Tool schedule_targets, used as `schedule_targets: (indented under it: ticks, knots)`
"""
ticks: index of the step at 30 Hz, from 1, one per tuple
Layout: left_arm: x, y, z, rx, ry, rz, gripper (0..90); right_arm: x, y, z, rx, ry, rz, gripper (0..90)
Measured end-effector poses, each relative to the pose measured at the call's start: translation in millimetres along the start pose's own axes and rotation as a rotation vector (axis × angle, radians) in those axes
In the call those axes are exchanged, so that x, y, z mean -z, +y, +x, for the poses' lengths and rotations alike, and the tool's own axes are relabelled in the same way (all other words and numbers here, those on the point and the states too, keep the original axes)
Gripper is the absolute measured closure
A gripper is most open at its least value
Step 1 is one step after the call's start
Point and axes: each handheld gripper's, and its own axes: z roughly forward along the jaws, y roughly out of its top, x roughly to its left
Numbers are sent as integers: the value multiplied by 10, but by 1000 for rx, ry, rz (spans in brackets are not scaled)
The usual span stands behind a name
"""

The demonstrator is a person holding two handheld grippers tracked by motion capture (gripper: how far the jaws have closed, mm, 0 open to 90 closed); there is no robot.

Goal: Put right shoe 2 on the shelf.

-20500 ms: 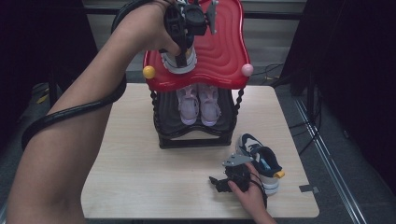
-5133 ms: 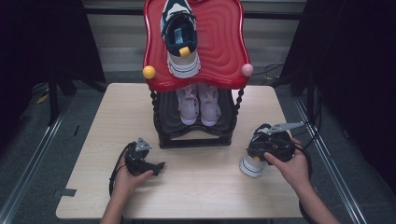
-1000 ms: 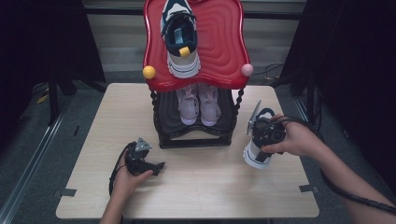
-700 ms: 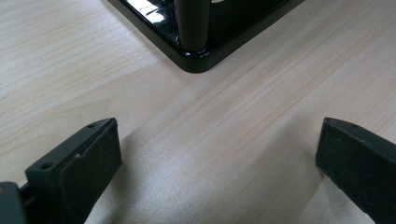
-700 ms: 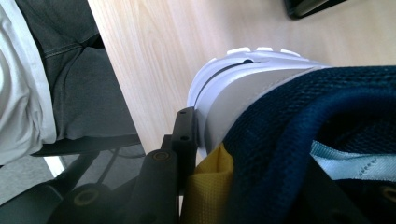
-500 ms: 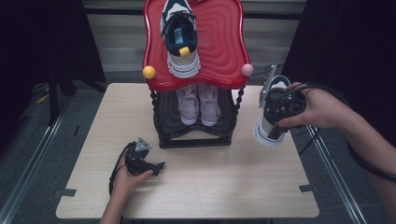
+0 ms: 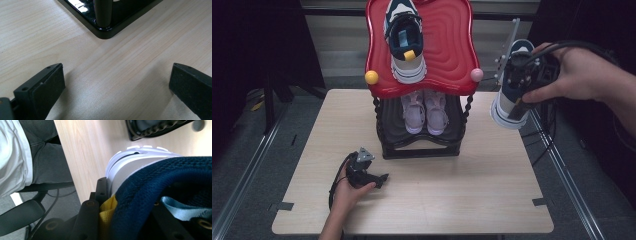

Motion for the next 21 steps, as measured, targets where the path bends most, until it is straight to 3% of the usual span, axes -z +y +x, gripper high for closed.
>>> schedule_targets:
  ticks: [8,14,17,21]
  knots:
    - [0,0,1,-1,1,0,0,418,262,28,47,-74,3,745]
    - [0,0,0,0,1,-1,0,665,523,32,98,-137,-26,745]
    - [1,0,-1,1,1,1,0,709,663,6,122,-158,-50,745]
    - [-1,-1,-4,6,-1,0,0,665,849,-44,143,-188,-41,743]
